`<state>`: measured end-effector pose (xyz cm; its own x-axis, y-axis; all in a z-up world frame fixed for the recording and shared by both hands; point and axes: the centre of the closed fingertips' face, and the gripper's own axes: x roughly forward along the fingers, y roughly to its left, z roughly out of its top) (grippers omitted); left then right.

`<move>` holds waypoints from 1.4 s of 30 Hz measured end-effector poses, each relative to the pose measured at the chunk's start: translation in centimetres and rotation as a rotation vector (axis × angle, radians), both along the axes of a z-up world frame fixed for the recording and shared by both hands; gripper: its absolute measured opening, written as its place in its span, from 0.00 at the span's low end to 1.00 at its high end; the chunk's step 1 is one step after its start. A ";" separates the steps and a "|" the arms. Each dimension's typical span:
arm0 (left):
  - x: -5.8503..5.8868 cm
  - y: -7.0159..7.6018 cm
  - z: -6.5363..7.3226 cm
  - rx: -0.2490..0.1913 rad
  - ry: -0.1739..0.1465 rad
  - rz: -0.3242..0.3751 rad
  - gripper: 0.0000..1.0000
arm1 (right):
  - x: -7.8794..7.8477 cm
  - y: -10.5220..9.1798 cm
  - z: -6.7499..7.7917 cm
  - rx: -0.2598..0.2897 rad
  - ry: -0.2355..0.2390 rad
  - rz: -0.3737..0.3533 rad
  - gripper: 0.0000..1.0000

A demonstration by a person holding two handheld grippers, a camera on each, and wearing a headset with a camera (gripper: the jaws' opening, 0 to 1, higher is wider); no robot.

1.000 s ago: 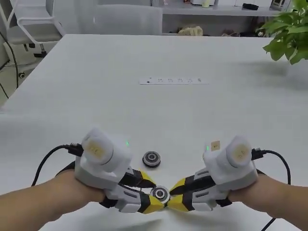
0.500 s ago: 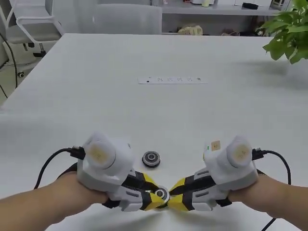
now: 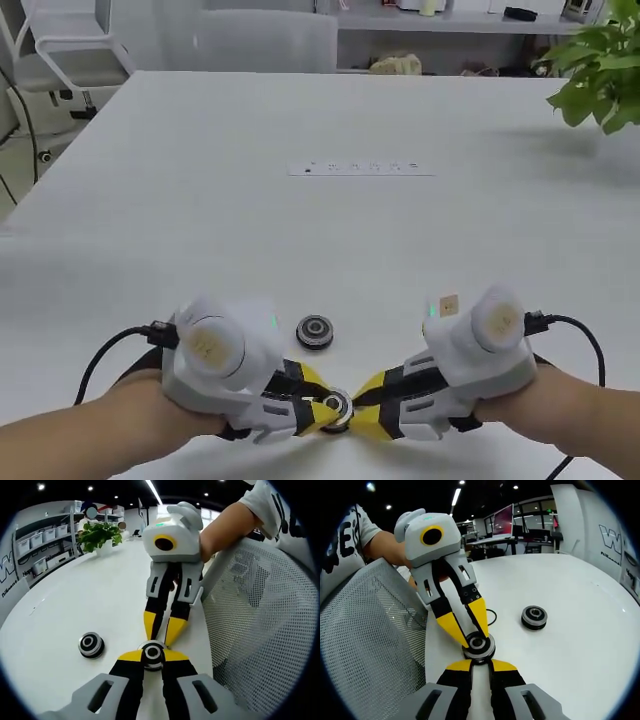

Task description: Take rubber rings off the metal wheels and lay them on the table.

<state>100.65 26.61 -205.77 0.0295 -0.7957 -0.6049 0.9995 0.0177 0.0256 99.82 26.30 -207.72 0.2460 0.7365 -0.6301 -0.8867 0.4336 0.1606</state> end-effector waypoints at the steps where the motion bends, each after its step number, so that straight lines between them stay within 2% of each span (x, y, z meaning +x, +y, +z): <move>1: 0.0 0.0 0.0 -0.001 -0.001 0.002 0.08 | 0.0 0.0 0.0 -0.011 -0.012 0.005 0.10; 8: 0.0 0.0 0.0 -0.008 -0.009 0.011 0.08 | 0.0 0.0 0.0 -0.039 -0.032 0.018 0.09; 17: 0.0 0.0 0.0 -0.014 -0.010 0.023 0.08 | 0.0 -0.1 -0.1 -0.040 -0.018 0.007 0.07; 22: 0.0 0.1 0.0 -0.018 -0.009 0.029 0.08 | 0.0 -0.2 -0.2 -0.026 0.009 -0.014 0.01; 28: 0.0 0.0 0.0 -0.021 -0.012 0.030 0.08 | 0.0 -0.3 -0.2 -0.019 0.019 -0.022 0.00; 42: 0.0 -0.1 0.0 -0.020 -0.017 0.030 0.08 | 0.2 -0.5 -0.1 0.023 0.082 -0.062 0.00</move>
